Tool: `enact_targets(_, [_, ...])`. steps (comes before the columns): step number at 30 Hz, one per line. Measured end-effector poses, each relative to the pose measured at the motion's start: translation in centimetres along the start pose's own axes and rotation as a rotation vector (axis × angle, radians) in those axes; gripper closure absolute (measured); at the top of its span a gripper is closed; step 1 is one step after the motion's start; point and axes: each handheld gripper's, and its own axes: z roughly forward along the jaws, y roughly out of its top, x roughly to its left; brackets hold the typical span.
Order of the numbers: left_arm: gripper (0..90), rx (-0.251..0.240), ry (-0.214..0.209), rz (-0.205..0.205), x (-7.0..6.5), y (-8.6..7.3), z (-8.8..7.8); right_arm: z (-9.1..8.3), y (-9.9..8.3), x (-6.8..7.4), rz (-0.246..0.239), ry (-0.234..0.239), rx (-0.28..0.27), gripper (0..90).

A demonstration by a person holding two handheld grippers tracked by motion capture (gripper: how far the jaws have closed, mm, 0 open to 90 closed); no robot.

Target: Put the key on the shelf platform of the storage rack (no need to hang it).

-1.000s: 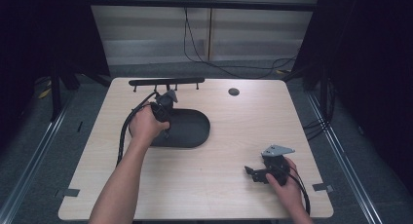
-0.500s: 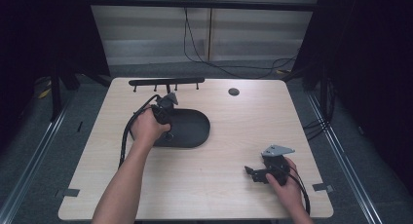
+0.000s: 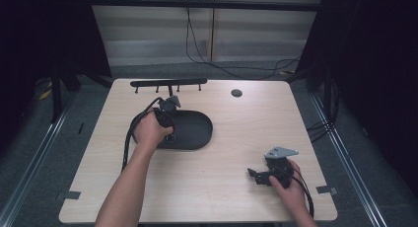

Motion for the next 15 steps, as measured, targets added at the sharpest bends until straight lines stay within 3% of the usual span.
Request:
enact_targets(6, [63.7, -0.005, 0.013, 0.007, 0.1, 0.02, 0.05, 0.0, 0.0, 0.0, 0.0, 0.0, 0.0, 13.4])
enact_targets(7, [63.3, 0.001, -0.004, 0.044, 0.38, 0.11, -0.01, 0.0, 0.0, 0.0, 0.0, 0.0, 0.0, 13.3])
enact_targets(8, [63.2, -0.006, -0.001, -0.005, 0.06, -0.01, 0.01, 0.0, 0.0, 0.0, 0.0, 0.0, 0.0, 13.4])
enact_targets(9, [63.2, -0.005, 0.018, 0.01, 0.18, 0.01, -0.09, 0.0, 0.0, 0.0, 0.0, 0.0, 0.0, 13.4])
enact_targets(13, [62.2, -0.014, -0.014, 0.011, 0.17, -0.06, -0.09, 0.0, 0.0, 0.0, 0.0, 0.0, 0.0, 13.3])
enact_targets(14, [62.0, -0.012, 0.01, 0.005, 0.15, -0.08, -0.25, 0.0, 0.0, 0.0, 0.0, 0.0, 0.0, 13.4])
enact_targets(15, [61.7, -0.012, 0.007, 0.001, 0.16, -0.1, -0.28, 0.0, 0.0, 0.0, 0.0, 0.0, 0.0, 13.4])
